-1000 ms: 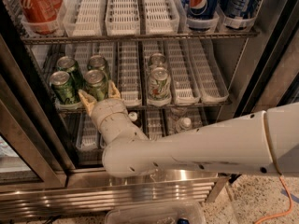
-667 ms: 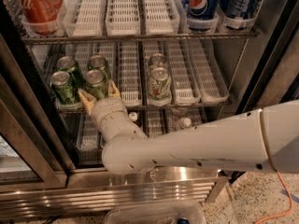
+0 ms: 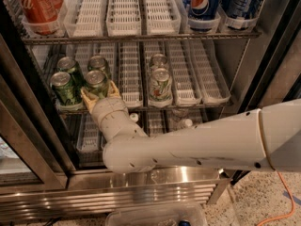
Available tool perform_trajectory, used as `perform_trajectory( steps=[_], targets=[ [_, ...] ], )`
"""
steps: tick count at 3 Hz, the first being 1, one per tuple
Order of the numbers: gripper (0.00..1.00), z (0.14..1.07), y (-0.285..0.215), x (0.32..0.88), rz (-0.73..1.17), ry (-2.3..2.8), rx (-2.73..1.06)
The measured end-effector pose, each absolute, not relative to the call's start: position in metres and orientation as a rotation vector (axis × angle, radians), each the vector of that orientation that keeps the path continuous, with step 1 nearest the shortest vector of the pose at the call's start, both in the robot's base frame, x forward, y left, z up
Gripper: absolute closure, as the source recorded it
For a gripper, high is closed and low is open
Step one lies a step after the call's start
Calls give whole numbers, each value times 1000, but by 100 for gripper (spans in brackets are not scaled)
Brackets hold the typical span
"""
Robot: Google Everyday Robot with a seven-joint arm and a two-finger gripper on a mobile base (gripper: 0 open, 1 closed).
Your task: Pick green can from middle shelf of fridge
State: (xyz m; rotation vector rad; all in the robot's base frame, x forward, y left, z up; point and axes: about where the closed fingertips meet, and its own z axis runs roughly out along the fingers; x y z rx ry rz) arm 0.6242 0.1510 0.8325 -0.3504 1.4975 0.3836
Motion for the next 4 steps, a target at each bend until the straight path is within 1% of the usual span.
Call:
perform_trajectory(
  steps=[1, 2, 4],
  targets=[
    [95, 832, 151, 625, 383, 1498, -349],
    [100, 833, 151, 624, 382, 1494, -348],
    [100, 850, 146, 621, 367, 1453, -350]
  ],
)
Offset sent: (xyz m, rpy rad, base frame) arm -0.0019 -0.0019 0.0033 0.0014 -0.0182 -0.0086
